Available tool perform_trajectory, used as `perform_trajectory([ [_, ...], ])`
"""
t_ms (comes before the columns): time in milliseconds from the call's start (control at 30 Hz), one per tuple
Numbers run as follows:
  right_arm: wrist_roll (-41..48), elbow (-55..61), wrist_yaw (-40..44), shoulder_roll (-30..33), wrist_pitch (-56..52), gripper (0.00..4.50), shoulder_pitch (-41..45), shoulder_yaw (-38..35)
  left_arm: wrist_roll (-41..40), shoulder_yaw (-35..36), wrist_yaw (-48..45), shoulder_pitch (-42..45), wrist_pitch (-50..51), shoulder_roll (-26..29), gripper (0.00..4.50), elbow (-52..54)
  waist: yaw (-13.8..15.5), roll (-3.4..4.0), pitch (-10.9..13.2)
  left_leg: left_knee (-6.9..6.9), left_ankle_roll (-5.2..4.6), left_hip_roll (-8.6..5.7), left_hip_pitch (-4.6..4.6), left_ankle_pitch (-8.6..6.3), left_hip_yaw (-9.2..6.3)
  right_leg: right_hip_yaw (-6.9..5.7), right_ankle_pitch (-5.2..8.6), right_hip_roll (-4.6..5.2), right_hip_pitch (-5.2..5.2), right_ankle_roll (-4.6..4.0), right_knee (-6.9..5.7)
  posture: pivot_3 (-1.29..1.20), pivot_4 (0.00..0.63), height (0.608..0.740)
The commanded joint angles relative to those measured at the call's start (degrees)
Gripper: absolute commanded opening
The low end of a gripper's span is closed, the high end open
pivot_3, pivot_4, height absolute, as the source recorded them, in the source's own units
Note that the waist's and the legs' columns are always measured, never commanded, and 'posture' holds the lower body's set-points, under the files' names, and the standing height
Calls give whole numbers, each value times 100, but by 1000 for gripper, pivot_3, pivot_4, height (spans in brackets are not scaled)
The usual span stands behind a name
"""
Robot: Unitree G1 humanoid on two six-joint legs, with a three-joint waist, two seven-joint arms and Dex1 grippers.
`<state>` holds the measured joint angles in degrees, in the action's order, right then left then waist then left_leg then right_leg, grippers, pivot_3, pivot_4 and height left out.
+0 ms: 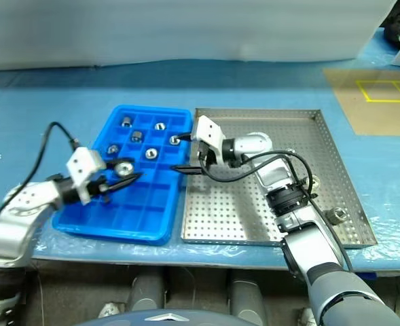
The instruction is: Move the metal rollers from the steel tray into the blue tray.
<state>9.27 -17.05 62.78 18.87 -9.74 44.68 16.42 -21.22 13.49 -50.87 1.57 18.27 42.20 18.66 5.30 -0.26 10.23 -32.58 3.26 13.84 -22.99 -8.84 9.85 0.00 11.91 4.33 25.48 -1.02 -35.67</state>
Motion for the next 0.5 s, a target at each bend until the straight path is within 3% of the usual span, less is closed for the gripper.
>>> perform_trajectory([
  [33,109,212,63,-89,-2,4500,82,-71,-623,953,-151,-570,388,244,1740,659,16,0,0,0,0,0,1,0,-1,1,0,0,-1,-1,0,150,150,740],
  [233,108,-144,369,-420,133,4500,362,41,-859,1476,-91,-1646,598,220,1740,1412,58,-4,0,11,0,0,6,-1,-2,-1,-1,1,-2,-4,5,239,150,740],
  [500,9,-600,710,-768,450,4500,650,150,-636,1406,103,-2759,489,-52,1740,1947,163,-5,-1,27,1,3,2,0,-6,-5,1,-1,-1,-7,22,304,150,740],
])
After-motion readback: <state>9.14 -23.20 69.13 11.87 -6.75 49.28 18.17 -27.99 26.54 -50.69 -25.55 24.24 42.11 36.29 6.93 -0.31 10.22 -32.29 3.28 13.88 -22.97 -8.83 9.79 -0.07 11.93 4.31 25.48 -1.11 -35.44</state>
